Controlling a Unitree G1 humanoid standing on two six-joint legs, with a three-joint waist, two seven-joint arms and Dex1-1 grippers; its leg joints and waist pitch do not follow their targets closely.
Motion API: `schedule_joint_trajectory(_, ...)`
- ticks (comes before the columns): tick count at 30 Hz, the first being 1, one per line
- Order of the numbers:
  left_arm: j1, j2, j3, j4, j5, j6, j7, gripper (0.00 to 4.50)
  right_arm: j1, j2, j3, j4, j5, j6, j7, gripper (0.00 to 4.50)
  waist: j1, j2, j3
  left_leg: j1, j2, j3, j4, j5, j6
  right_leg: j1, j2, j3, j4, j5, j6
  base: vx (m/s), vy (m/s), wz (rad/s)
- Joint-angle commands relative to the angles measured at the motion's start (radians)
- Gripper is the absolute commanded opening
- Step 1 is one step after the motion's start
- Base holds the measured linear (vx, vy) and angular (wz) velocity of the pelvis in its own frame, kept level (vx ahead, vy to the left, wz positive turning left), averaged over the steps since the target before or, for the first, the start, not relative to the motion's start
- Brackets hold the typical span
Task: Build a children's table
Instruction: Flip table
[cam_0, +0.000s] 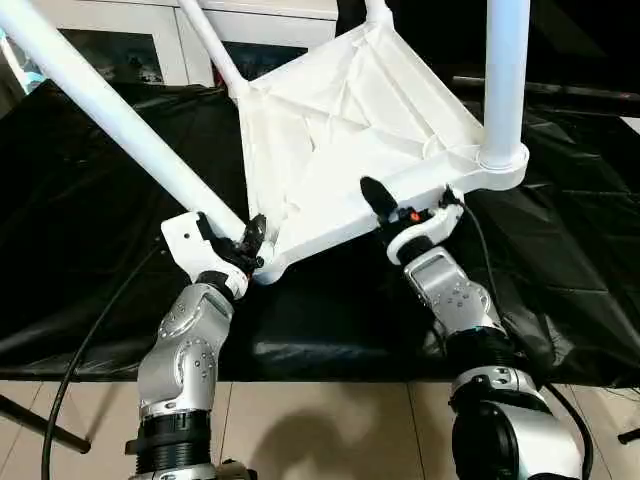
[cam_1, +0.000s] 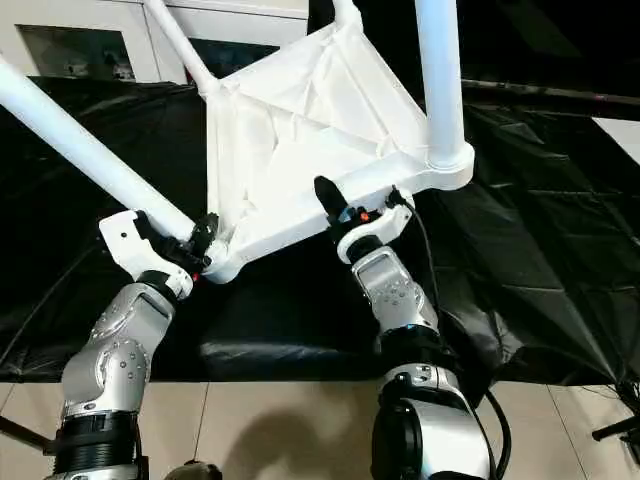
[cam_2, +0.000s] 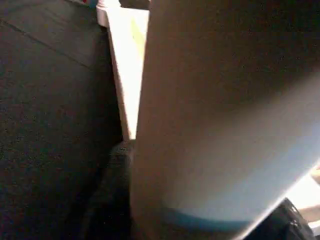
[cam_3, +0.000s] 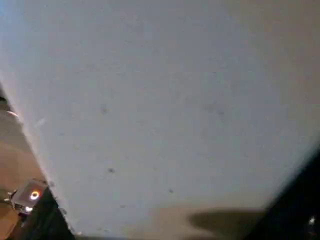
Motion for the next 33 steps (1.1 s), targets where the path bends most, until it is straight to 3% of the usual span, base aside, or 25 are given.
schedule_joint_trajectory(1, 0.022, -0.032, -0.020, 0.024, -0.062, 0.059, -0.018, 2.13, -0.033, -0.005, 0.000, 0.015, -0.011, -0.003, -0.002, 3.24, 0.003, -0.003, -0.068, 0.029, 0.012, 0.008, -0.055, -0.093, 0.044, 0.037, -0.026, 0.018, -0.059, 0.126, -0.207, 0.000, 0.000, 0.00)
schedule_joint_trajectory(3, 0.022, -0.027, -0.023, 0.023, -0.053, 0.062, -0.012, 2.13, -0.035, -0.004, -0.003, 0.019, -0.012, -0.006, 0.000, 2.97, 0.003, 0.001, -0.067, 0.029, 0.012, 0.008, -0.055, -0.098, 0.039, 0.036, -0.026, 0.018, -0.060, 0.128, -0.208, 0.000, 0.000, 0.00)
schedule_joint_trajectory(6, 0.022, -0.029, -0.017, 0.027, -0.081, 0.085, -0.033, 2.83, -0.040, -0.004, -0.008, 0.028, -0.014, -0.015, 0.000, 2.78, 0.001, 0.000, -0.067, 0.028, 0.012, 0.007, -0.056, -0.109, 0.034, 0.037, -0.026, 0.017, -0.060, 0.116, -0.209, 0.000, 0.000, 0.00)
schedule_joint_trajectory(9, 0.031, -0.030, -0.015, 0.008, -0.089, 0.092, -0.031, 2.97, -0.042, -0.004, -0.013, 0.031, -0.019, -0.026, -0.007, 2.45, 0.003, 0.004, -0.066, 0.030, 0.012, 0.008, -0.056, -0.111, 0.024, 0.035, -0.025, 0.017, -0.059, 0.117, -0.221, 0.000, 0.000, 0.00)
schedule_joint_trajectory(13, 0.041, -0.025, -0.011, -0.004, -0.095, 0.105, -0.030, 3.38, -0.037, -0.010, -0.004, 0.024, -0.041, -0.048, -0.014, 2.17, 0.002, 0.000, -0.067, 0.025, 0.009, 0.009, -0.053, -0.085, 0.046, 0.039, -0.026, 0.018, -0.056, 0.155, -0.218, 0.000, 0.000, 0.00)
schedule_joint_trajectory(20, 0.095, 0.015, 0.008, -0.063, -0.127, 0.159, -0.030, 3.80, -0.024, -0.022, -0.003, -0.028, -0.071, -0.080, -0.044, 2.09, 0.000, 0.007, -0.061, 0.030, 0.012, 0.009, -0.056, -0.113, 0.043, 0.033, -0.022, 0.018, -0.061, 0.114, -0.216, 0.000, 0.000, 0.00)
schedule_joint_trajectory(25, 0.133, 0.037, 0.007, -0.106, -0.161, 0.215, -0.046, 4.23, -0.026, -0.029, -0.036, -0.058, -0.060, -0.110, -0.080, 2.06, 0.001, 0.013, -0.055, 0.033, 0.013, 0.009, -0.061, -0.159, 0.006, 0.027, -0.021, 0.019, -0.066, 0.060, -0.190, 0.000, 0.000, 0.00)
schedule_joint_trajectory(29, 0.184, 0.080, -0.018, -0.153, -0.198, 0.294, -0.098, 4.49, -0.028, -0.042, -0.038, -0.089, -0.073, -0.125, -0.103, 2.06, 0.003, 0.014, -0.054, 0.031, 0.012, 0.008, -0.061, -0.144, 0.001, 0.026, -0.019, 0.018, -0.063, 0.082, -0.182, 0.000, 0.000, 0.00)
schedule_joint_trajectory(30, 0.238, 0.145, -0.062, -0.199, -0.205, 0.345, -0.165, 4.50, -0.030, -0.060, -0.029, -0.136, -0.095, -0.134, -0.124, 2.06, 0.005, 0.016, -0.053, 0.032, 0.011, 0.009, -0.059, -0.133, 0.004, 0.025, -0.018, 0.017, -0.062, 0.093, -0.178, 0.000, 0.000, 0.00)
schedule_joint_trajectory(33, 0.290, 0.226, -0.133, -0.249, -0.154, 0.327, -0.236, 4.50, -0.027, -0.089, -0.008, -0.195, -0.140, -0.144, -0.153, 2.06, 0.005, 0.018, -0.051, 0.030, 0.009, 0.007, -0.059, -0.091, 0.012, 0.024, -0.012, 0.015, -0.059, 0.120, -0.159, 0.000, 0.000, 0.00)
